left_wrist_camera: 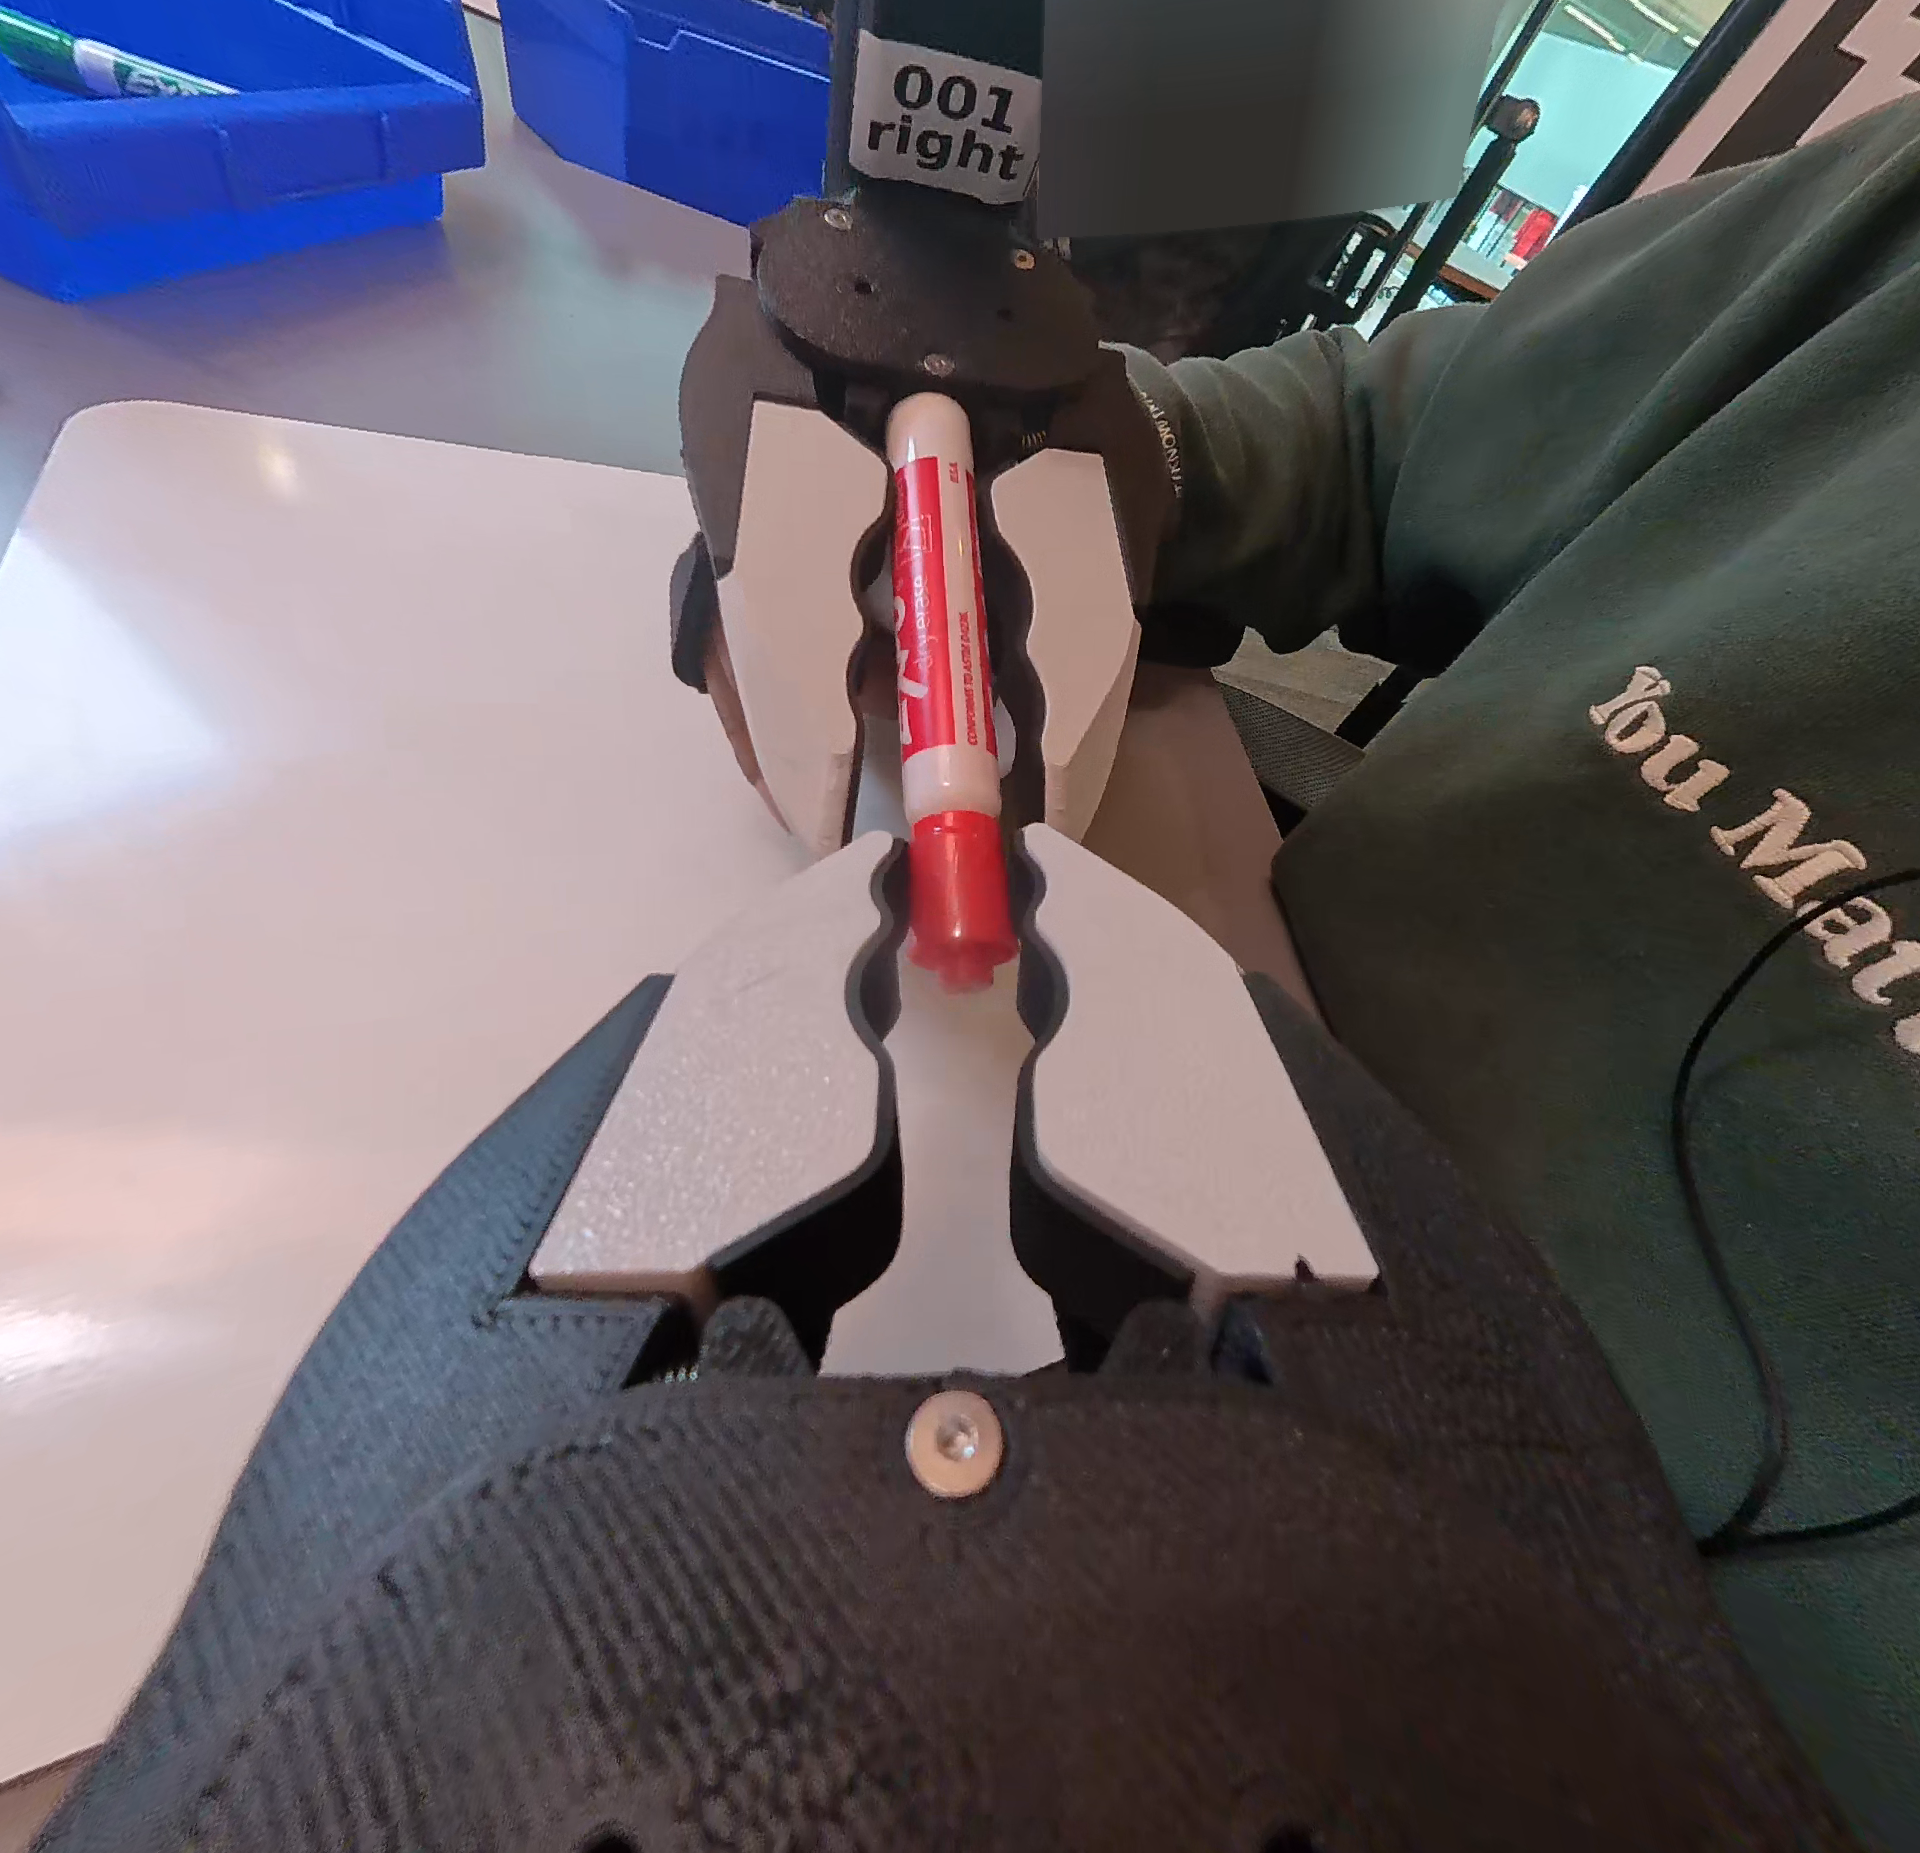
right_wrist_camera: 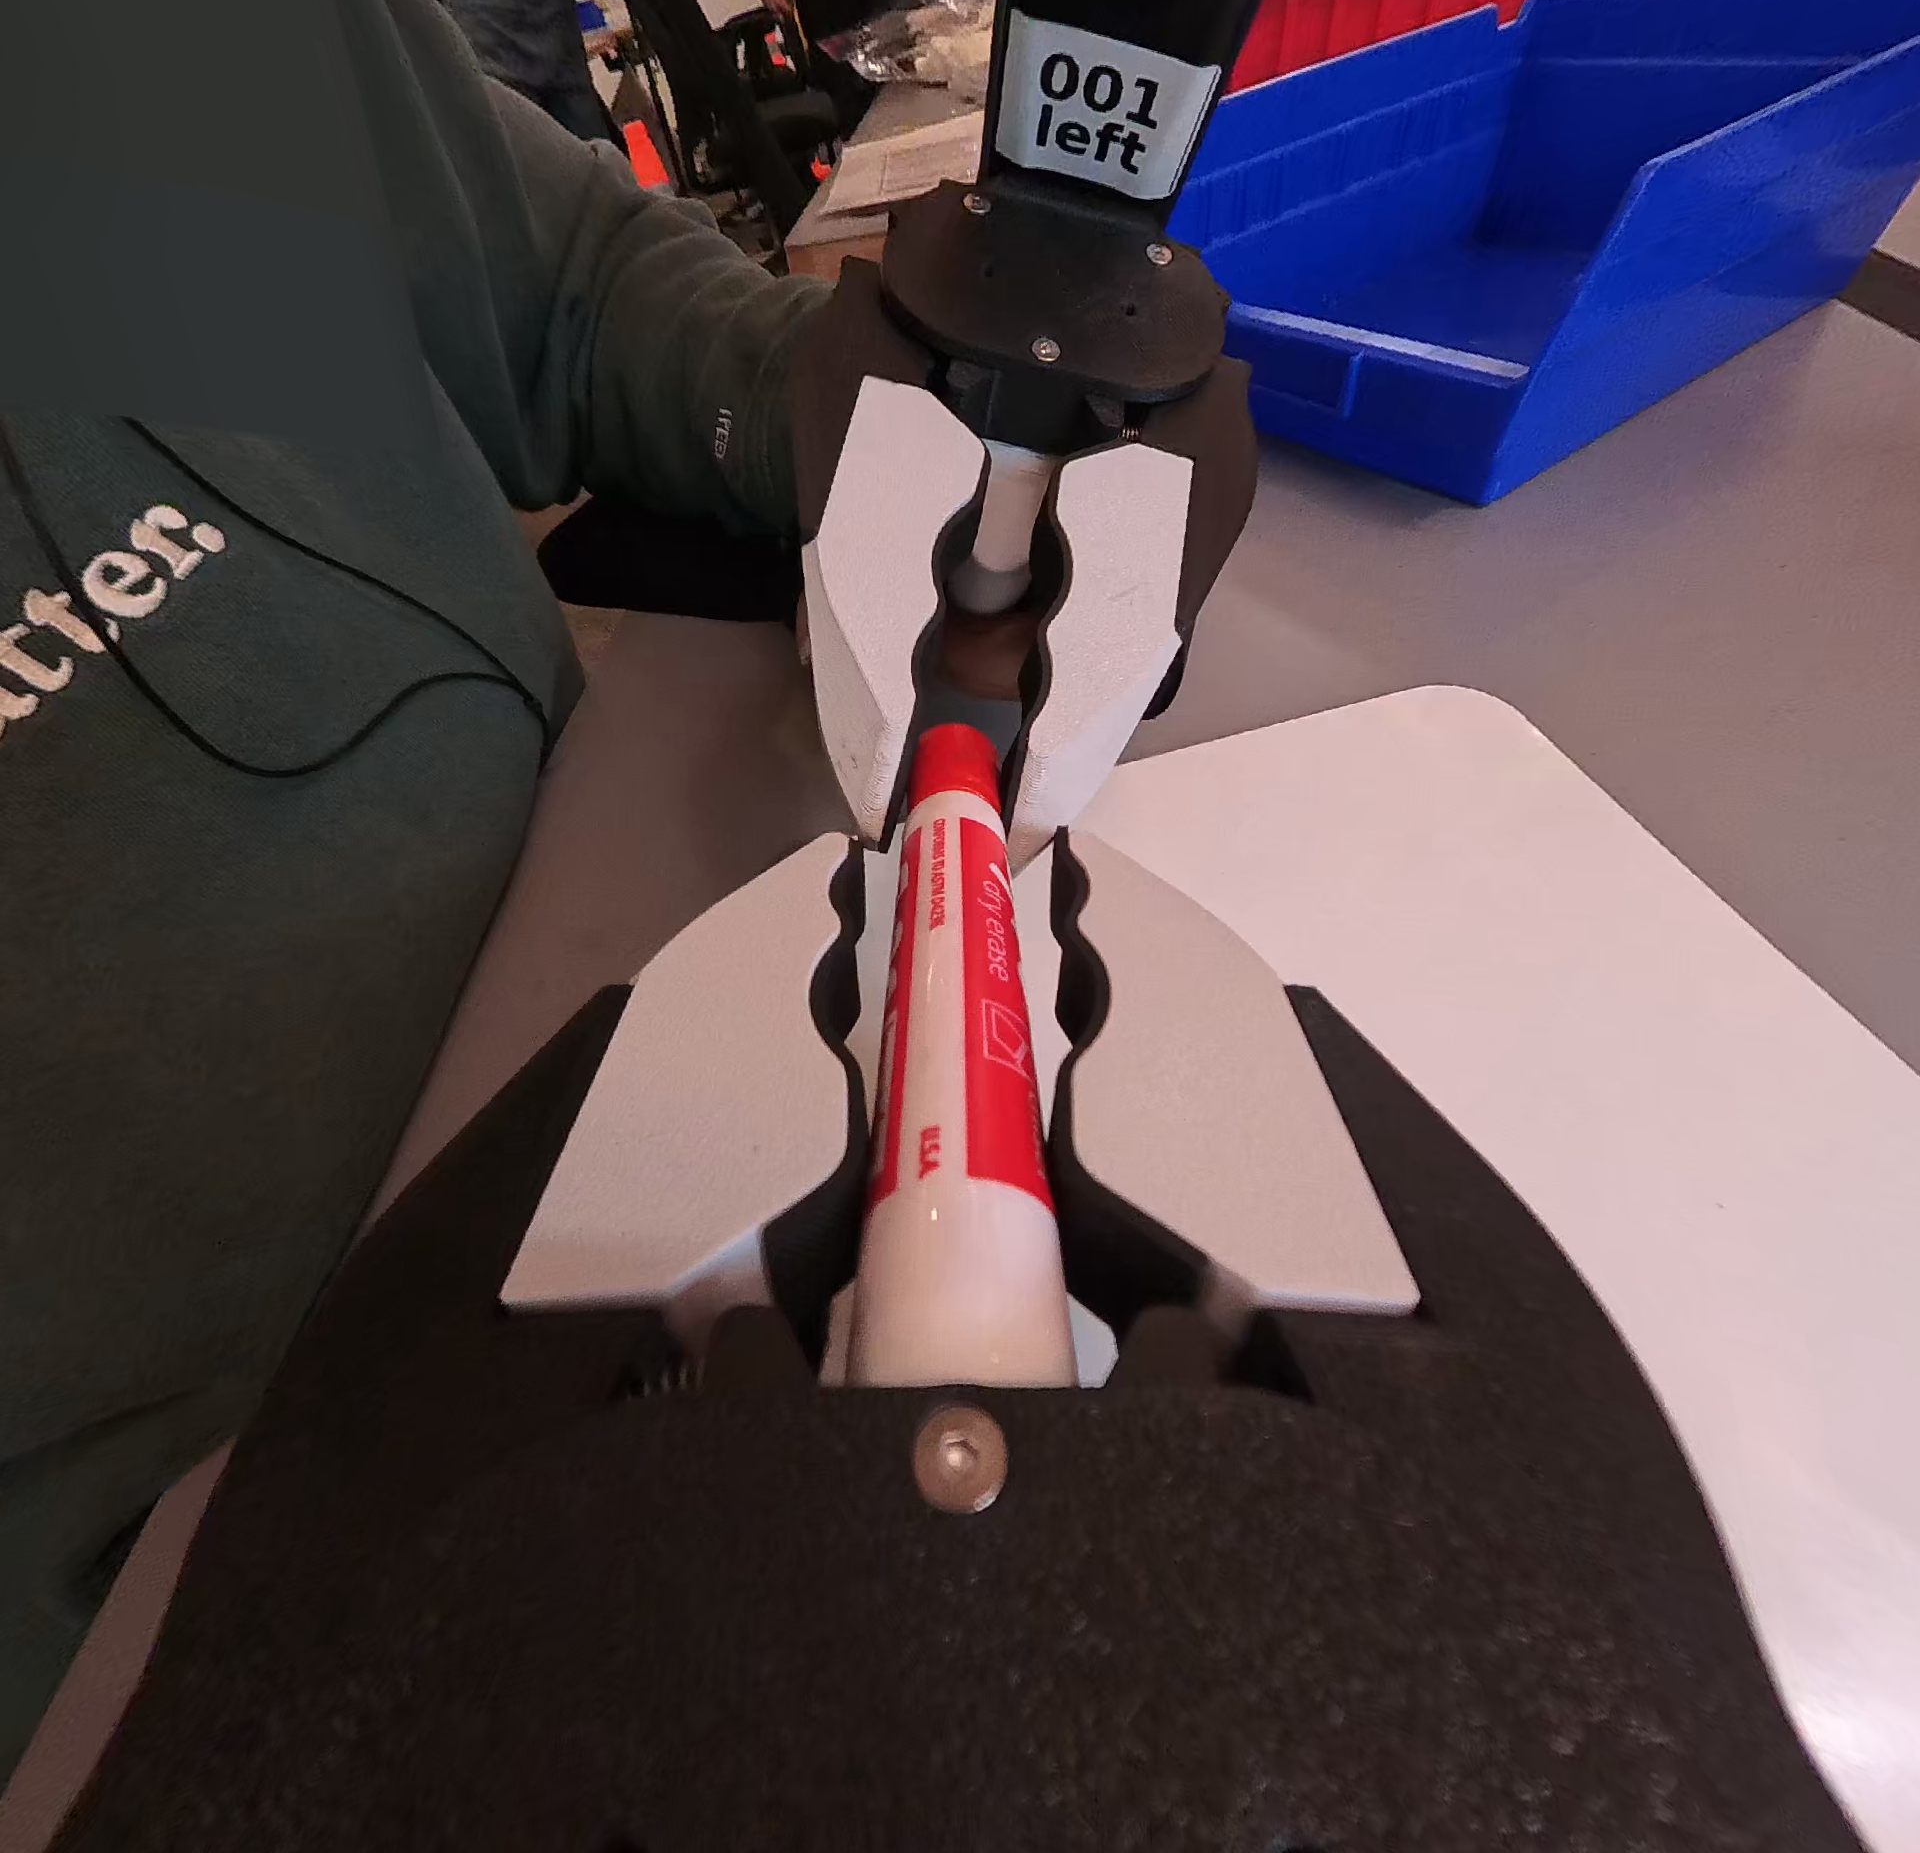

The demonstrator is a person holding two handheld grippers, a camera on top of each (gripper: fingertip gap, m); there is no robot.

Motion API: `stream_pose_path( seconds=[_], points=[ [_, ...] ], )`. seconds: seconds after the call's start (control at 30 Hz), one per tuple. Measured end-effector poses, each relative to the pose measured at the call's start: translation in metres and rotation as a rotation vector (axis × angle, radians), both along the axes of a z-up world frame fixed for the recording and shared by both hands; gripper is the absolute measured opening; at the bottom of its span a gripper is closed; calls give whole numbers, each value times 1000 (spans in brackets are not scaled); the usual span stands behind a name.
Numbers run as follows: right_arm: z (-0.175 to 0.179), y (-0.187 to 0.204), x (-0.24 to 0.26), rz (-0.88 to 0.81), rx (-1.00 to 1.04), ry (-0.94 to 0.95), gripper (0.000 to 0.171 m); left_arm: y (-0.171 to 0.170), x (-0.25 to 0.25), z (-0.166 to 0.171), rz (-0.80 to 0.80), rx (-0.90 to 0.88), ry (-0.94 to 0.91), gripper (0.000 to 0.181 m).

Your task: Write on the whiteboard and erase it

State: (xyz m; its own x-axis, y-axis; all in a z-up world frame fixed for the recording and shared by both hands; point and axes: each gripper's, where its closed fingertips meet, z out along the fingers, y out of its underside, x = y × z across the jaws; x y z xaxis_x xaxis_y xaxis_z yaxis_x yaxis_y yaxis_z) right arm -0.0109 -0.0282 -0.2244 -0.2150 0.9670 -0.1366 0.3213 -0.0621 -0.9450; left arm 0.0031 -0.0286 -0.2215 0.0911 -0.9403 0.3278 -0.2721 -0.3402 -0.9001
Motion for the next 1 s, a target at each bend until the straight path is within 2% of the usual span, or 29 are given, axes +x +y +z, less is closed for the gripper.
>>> stream_pose_path(
  seconds=[0.23,0.63,1.0],
  points=[
    [-4,0,-1,-4,-30,-21,35,0,-1,-5,-4,-22,22,18],
    [8,5,-1,-30,-72,28,34,6,-1,7,49,7,-32,18],
    [9,7,-3,-58,26,34,34,8,-4,8,45,1,-42,18]
  ],
)
